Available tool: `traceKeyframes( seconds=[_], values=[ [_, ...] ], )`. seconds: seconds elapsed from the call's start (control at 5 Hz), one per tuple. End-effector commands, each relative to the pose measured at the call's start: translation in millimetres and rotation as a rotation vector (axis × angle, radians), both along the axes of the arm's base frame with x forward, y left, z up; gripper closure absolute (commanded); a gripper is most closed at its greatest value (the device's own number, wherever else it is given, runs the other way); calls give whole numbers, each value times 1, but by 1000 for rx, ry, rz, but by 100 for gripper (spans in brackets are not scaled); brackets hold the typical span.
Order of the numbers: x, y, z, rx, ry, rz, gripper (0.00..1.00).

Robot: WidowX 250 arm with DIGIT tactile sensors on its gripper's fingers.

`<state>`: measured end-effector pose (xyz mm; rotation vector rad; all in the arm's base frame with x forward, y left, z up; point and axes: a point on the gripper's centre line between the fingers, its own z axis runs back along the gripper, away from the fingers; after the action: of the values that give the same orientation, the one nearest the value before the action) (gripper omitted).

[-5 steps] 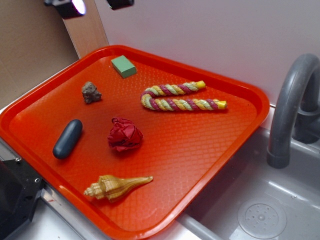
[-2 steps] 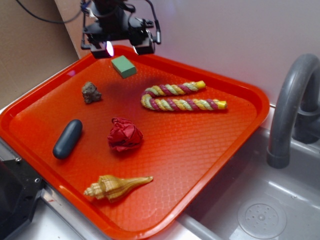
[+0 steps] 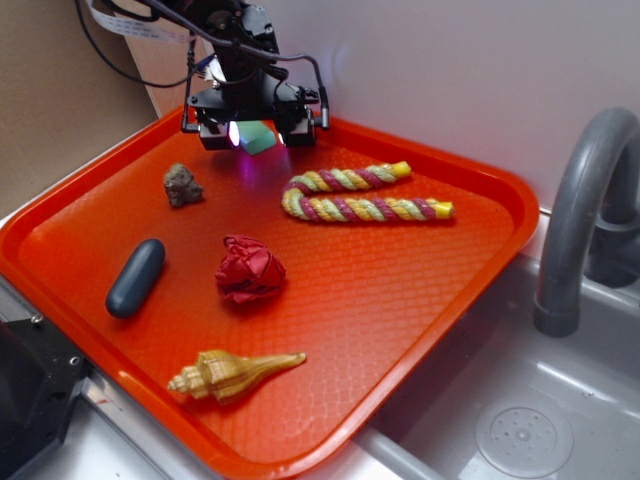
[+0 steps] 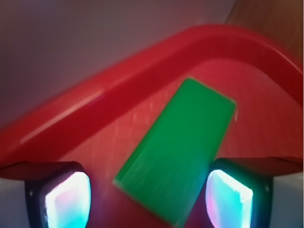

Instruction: Grab the green block.

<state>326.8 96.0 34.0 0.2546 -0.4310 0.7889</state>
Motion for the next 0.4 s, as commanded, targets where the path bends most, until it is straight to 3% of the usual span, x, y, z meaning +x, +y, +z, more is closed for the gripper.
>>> traceKeyframes(
  seconds=[0.0,0.2],
  values=[
    [-11,24,15,-10,-90,22,100],
    [-10,22,14,6,-110,10,100]
  ],
)
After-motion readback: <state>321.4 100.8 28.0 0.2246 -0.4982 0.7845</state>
